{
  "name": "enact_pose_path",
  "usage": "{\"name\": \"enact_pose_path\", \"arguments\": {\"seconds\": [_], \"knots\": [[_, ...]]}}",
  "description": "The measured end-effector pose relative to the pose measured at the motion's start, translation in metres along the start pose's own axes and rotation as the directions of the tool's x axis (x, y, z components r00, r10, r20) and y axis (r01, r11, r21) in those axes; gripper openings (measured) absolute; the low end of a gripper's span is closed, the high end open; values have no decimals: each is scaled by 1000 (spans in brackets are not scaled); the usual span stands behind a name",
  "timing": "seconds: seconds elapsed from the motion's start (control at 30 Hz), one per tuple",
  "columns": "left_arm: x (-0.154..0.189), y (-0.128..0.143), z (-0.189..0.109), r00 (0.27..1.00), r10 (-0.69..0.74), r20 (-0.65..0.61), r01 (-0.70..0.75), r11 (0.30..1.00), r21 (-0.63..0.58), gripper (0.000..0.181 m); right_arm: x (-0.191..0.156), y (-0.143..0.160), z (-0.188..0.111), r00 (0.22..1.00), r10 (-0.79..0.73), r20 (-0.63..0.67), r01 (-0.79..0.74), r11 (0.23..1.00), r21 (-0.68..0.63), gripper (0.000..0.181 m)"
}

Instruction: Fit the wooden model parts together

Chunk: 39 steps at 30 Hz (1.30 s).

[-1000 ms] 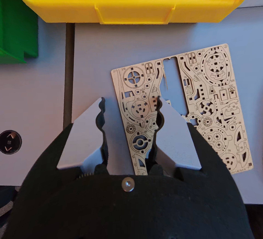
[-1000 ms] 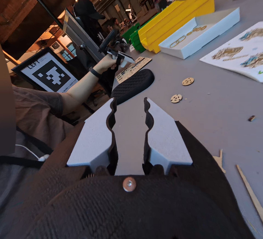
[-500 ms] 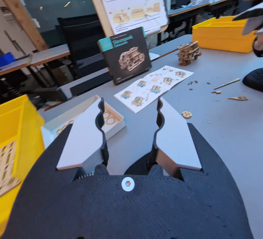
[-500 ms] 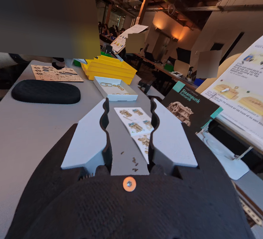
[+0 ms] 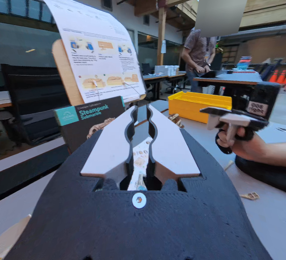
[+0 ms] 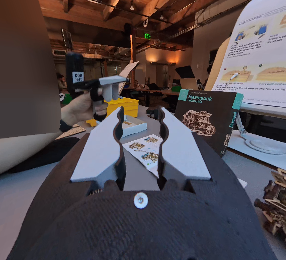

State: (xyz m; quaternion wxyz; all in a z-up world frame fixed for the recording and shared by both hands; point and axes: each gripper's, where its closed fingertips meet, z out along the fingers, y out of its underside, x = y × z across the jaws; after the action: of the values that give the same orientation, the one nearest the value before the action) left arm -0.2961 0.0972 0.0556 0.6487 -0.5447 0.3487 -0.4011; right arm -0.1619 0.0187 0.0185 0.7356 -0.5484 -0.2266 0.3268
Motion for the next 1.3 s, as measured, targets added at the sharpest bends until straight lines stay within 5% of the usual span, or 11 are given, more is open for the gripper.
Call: {"name": "enact_pose_path", "arguments": {"seconds": [0.03, 0.33, 0.63, 1.3], "knots": [[3, 14, -2, 1000, 11, -21, -12, 999, -46, 4, 4, 1, -1, 1000, 27, -6, -27, 1000, 10, 42], [52, 107, -37, 917, -57, -395, -145, 875, -462, 2, 28, 16, -3, 999, 39, -34, -40, 999, -28, 38], [48, 179, -67, 908, -30, -417, -315, 606, -730, 37, 17, 23, 1, 1000, -10, 7, 10, 998, -66, 37], [45, 202, -78, 884, 49, -464, -426, 491, -760, 39, 19, 35, 3, 998, 55, 25, -52, 992, -119, 35]]}}
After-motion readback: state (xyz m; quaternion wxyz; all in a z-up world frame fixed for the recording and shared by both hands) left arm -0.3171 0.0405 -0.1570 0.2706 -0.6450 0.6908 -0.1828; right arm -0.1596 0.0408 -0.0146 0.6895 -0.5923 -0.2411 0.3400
